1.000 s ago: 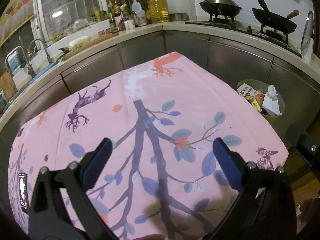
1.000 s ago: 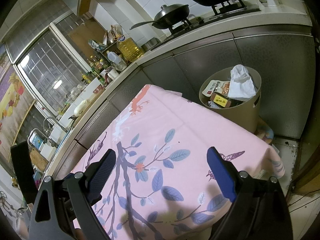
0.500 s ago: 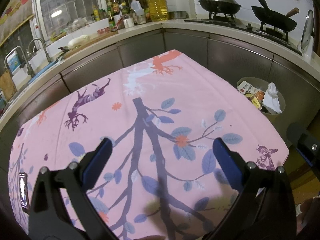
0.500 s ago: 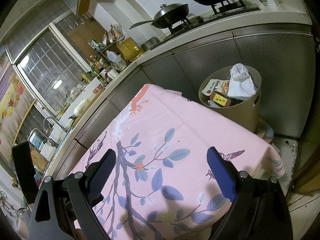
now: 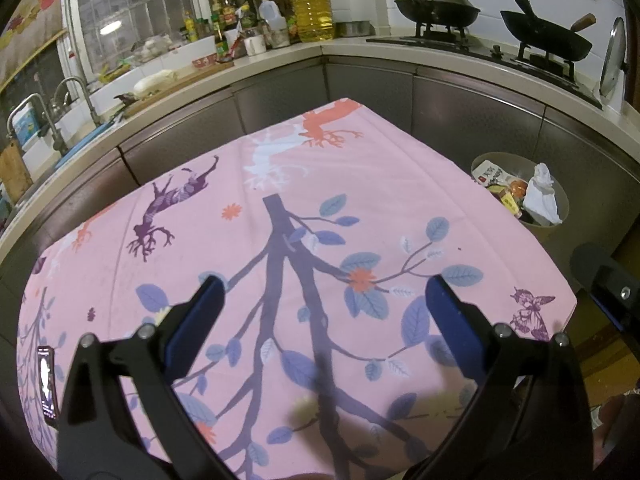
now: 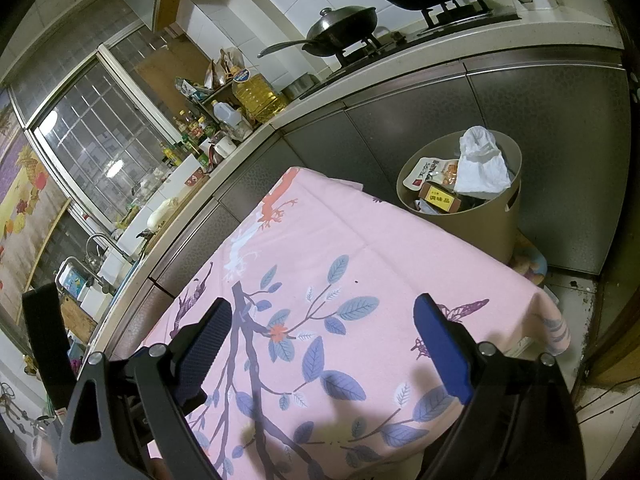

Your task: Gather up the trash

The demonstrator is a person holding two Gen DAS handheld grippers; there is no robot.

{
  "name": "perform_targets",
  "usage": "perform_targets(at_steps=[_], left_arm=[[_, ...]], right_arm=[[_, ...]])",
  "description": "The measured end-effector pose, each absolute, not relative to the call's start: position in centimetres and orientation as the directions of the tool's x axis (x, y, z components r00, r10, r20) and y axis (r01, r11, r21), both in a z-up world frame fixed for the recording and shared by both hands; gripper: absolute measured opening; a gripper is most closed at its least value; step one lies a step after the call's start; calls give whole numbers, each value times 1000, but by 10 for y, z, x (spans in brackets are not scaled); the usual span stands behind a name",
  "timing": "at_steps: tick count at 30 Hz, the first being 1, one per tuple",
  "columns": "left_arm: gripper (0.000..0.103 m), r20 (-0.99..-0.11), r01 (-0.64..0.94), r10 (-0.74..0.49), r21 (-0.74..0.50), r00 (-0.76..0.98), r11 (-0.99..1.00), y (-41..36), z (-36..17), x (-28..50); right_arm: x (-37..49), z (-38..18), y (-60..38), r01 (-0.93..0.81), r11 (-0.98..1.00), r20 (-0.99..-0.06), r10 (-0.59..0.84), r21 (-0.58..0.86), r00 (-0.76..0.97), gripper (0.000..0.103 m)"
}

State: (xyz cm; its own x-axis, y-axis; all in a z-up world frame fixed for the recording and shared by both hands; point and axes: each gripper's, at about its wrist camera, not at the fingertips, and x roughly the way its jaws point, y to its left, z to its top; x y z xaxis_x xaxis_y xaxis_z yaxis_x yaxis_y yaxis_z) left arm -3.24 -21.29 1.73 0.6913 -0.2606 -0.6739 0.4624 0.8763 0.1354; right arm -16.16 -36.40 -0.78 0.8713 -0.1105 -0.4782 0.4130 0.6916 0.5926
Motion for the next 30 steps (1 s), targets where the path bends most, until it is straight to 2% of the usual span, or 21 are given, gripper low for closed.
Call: perform_targets(at_steps=[30], left_arm=[[97,-675,465,-260,139,690,874,-215,17,-32]], right_arm=[[-161,-5,-364,414,691,-480,-109,593,871,89]])
